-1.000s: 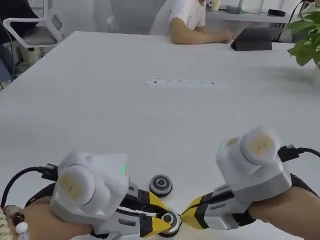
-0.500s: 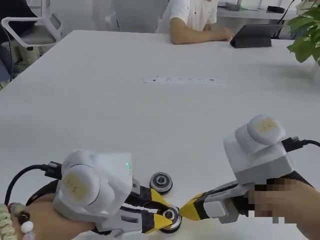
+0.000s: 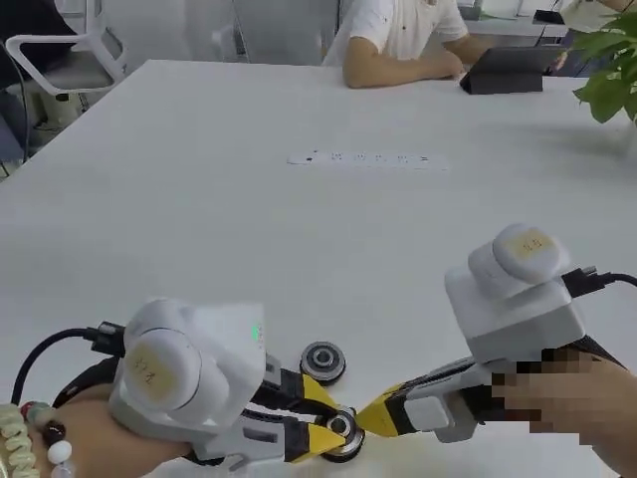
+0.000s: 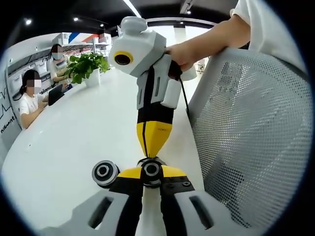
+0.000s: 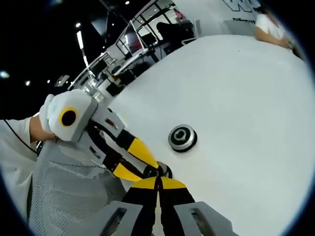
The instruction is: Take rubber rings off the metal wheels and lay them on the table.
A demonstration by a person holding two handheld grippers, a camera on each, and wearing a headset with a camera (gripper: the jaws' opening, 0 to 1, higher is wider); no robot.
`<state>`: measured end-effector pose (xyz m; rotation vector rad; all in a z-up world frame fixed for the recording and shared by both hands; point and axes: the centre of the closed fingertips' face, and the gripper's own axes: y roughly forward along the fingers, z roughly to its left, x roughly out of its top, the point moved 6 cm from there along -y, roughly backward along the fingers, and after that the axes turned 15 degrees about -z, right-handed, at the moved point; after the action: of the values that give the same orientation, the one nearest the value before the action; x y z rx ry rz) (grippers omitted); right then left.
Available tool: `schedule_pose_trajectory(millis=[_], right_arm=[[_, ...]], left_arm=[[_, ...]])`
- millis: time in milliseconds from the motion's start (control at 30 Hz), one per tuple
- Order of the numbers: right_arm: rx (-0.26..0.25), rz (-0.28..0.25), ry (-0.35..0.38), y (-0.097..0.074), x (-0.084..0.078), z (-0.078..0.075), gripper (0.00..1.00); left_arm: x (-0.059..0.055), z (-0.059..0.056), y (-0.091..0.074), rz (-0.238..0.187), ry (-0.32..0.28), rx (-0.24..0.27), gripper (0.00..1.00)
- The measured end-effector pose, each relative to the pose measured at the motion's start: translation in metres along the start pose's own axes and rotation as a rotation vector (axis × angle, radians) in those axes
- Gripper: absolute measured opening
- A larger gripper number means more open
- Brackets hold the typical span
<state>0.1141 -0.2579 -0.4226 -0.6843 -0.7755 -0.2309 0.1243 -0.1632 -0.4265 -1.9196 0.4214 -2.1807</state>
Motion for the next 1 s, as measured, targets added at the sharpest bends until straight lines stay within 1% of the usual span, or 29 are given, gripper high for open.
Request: schedule_pose_trajectory(millis=[33, 200, 333, 400, 433, 467, 500, 533, 567, 600, 633, 667, 700, 733, 767, 800, 833, 900, 967, 1000], right_arm=[[0.004, -0.003, 0.013, 0.000, 0.000, 0.001, 0.00], [0.008, -0.005, 0.010, 0.000, 0.000, 0.001, 0.00], [0.022, -0.012, 0.031, 0.000, 0.001, 0.003, 0.00], [0.045, -0.029, 0.068, 0.000, 0.003, 0.005, 0.00], [0.064, -0.038, 0.082, 0.000, 0.004, 0.007, 0.00], [0.066, -0.061, 0.088, 0.000, 0.008, 0.008, 0.00], [0.075, -0.062, 0.093, -0.001, 0.009, 0.009, 0.00], [0.084, -0.089, 0.107, -0.001, 0.014, 0.010, 0.00], [0.076, -0.068, 0.105, -0.002, 0.011, 0.009, 0.00], [0.071, -0.075, 0.087, -0.001, 0.010, 0.007, 0.00], [0.074, -0.073, 0.093, -0.002, 0.009, 0.007, 0.00], [0.077, -0.082, 0.106, -0.003, 0.010, 0.006, 0.00], [0.052, -0.080, 0.110, -0.004, 0.010, 0.002, 0.00], [0.029, -0.068, 0.098, -0.004, 0.009, -0.001, 0.00], [-0.001, -0.049, 0.058, -0.004, 0.006, -0.004, 0.00], [-0.003, -0.039, 0.047, -0.004, 0.005, -0.004, 0.00], [0.006, -0.034, 0.056, -0.002, 0.003, -0.001, 0.00], [0.007, -0.027, 0.052, -0.001, 0.001, -0.001, 0.00], [0.000, -0.019, 0.041, 0.000, 0.001, -0.002, 0.00], [-0.002, -0.018, 0.036, 0.000, 0.001, -0.003, 0.00]], left_arm=[[0.000, 0.000, 0.000, 0.000, 0.003, -0.001, 0.07], [0.000, 0.000, 0.000, 0.000, -0.001, 0.001, 0.07], [0.000, 0.000, 0.000, -0.001, -0.002, 0.004, 0.07], [0.000, 0.000, 0.001, -0.002, -0.011, 0.011, 0.07], [0.000, 0.001, 0.002, -0.001, -0.015, 0.014, 0.07], [0.000, 0.001, 0.002, -0.004, -0.018, 0.015, 0.07], [0.000, 0.001, 0.002, -0.003, -0.018, 0.016, 0.07], [0.001, 0.001, 0.003, -0.005, -0.019, 0.017, 0.07], [0.001, 0.001, 0.003, -0.004, -0.021, 0.020, 0.07], [0.001, 0.001, 0.003, -0.004, -0.023, 0.020, 0.07], [0.001, 0.000, 0.003, -0.005, -0.023, 0.022, 0.07], [0.001, 0.000, 0.003, -0.005, -0.029, 0.028, 0.07], [0.001, 0.000, 0.003, -0.008, -0.029, 0.036, 0.07], [0.001, 0.000, 0.003, -0.010, -0.025, 0.036, 0.07], [0.001, 0.000, 0.003, -0.009, -0.021, 0.035, 0.07], [0.001, 0.000, 0.003, -0.008, -0.023, 0.035, 0.07], [0.002, 0.000, 0.004, -0.004, -0.031, 0.035, 0.07], [0.002, 0.001, 0.004, 0.004, -0.053, 0.039, 0.07], [0.003, 0.001, 0.003, 0.009, -0.045, 0.031, 0.08], [0.004, 0.000, 0.002, 0.005, -0.039, 0.024, 0.09]])
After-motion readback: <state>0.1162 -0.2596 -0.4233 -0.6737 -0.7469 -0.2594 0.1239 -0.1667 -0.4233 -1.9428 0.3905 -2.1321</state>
